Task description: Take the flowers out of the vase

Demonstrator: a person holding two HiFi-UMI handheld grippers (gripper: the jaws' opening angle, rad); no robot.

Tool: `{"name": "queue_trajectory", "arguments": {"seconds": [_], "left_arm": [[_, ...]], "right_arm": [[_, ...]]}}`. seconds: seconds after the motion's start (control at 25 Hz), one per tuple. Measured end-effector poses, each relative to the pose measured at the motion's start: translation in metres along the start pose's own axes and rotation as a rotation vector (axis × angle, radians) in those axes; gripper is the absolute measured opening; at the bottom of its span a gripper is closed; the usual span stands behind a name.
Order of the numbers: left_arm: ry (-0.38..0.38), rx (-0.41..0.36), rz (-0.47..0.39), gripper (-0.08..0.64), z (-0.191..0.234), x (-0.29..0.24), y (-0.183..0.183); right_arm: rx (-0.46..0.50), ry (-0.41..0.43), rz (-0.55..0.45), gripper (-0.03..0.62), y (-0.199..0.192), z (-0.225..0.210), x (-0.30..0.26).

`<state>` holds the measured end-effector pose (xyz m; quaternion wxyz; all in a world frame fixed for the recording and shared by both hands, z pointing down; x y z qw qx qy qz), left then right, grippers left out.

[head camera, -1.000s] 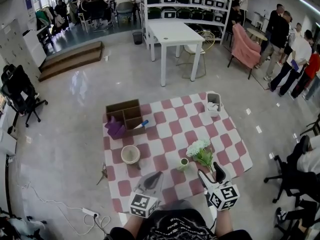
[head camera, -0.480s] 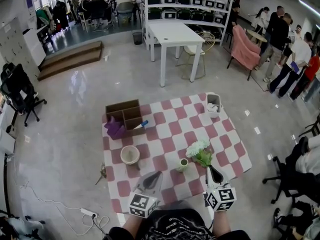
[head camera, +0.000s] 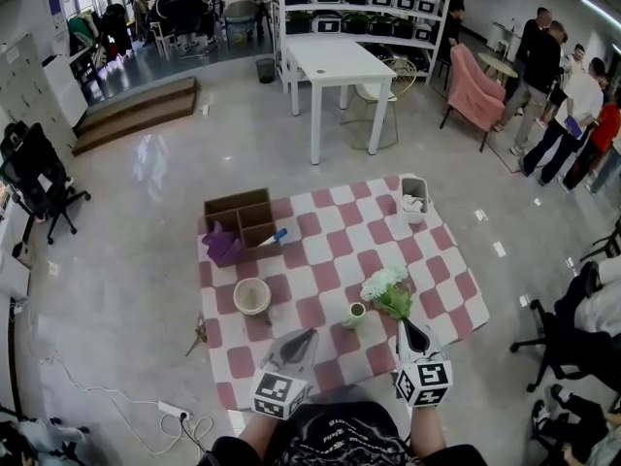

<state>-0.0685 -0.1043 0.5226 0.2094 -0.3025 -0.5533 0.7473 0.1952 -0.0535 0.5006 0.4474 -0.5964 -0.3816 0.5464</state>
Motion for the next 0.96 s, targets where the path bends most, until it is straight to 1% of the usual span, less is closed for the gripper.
{"name": "queue_trajectory", "arguments": {"seconds": [0.4,0.68,0.96], "left_arm": [[0.007,-0.002,0.012,0.015,-0.002,0.000,0.000],[0.027,-0.015,-0.006,0.015,-0.004,0.001,0.004],[0.040,-0.023,-0.010,0.015,-0.004,0.001,0.002]], "right_arm": [[0.022,0.012,0.020,0.005,-0.005,0.000,0.001],[0.010,0.010,0.026,0.005,-0.006,-0.003,0.004],[0.046,-0.011,0.041,0.005,-0.010,-0.005,0.001]]}}
Point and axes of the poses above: the fingertips, and each gripper's own axes: x backward along the fingers, z to its left, y out of its top, the point moved 9 cm from there along x, backward along the fingers, and after that the axes turned 2 degrees about x, right-handed, at the moved point
